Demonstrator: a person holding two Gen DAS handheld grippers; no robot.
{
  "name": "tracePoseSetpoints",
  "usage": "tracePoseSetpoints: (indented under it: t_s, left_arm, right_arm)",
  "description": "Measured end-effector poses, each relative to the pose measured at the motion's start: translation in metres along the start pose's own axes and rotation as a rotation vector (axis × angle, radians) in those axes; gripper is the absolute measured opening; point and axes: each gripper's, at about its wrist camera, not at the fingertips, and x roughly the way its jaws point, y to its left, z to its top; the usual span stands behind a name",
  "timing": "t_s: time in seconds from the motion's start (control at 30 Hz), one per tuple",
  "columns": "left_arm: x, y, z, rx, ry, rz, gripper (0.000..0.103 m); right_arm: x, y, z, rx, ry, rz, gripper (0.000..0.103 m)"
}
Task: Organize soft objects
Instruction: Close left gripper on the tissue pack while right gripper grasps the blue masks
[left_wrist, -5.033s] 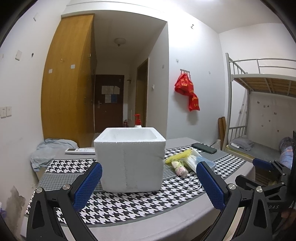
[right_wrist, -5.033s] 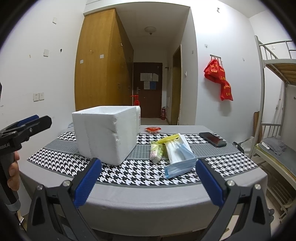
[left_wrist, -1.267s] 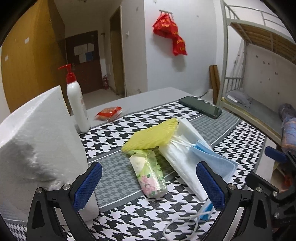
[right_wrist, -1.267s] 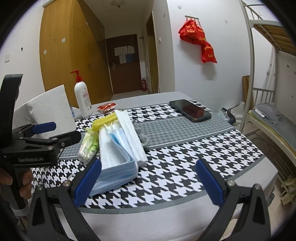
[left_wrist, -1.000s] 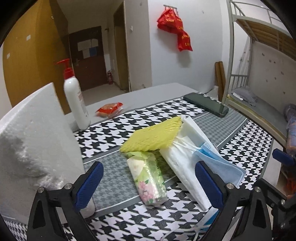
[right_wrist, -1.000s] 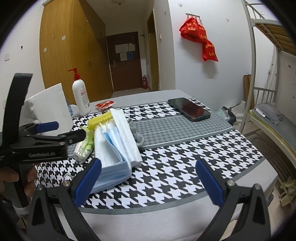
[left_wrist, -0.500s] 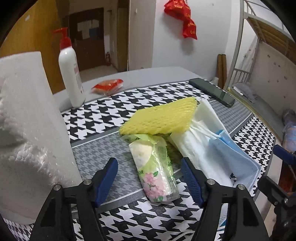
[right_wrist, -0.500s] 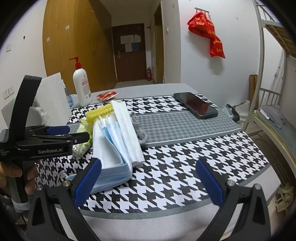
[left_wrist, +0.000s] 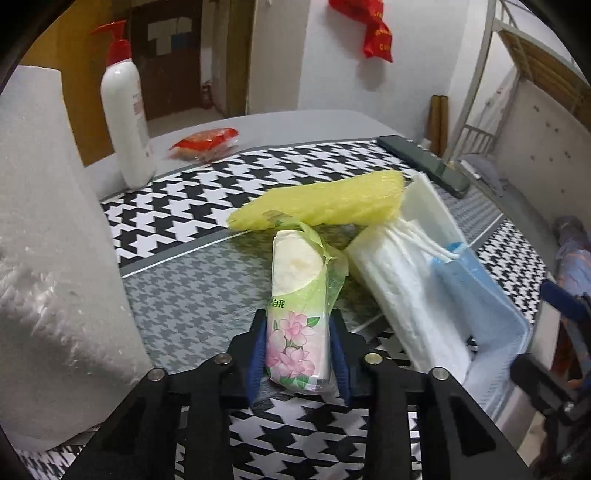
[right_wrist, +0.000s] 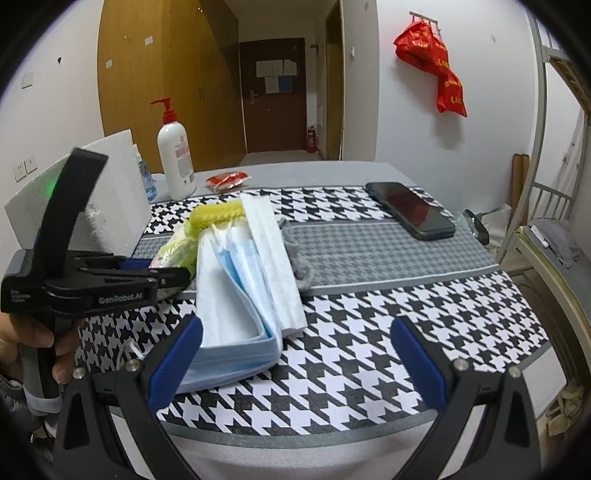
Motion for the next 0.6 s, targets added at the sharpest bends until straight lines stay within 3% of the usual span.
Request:
tracePoseSetpoints:
  t_s: [0.17, 0.47, 0.6]
  left_arm:
    - [-0.016, -0.008, -0.002, 0.059, -0.084, 0.006, 0.029]
    - [-0.028, -0.002, -0.001, 0.046, -0.131, -0.048, 0.029]
    - [-0.031, -0.002, -0.002, 0.049, -0.142, -0.035, 0.029]
  right_arm:
    - [0.004, 0.001, -0.001, 0.006, 0.015, 0.014, 0.103]
    - [0.010, -0.001, 0.002, 0.044, 0.031, 0.066, 0.102]
    - [0.011, 0.005, 0.002, 0.031, 0.033, 0.080, 0.086]
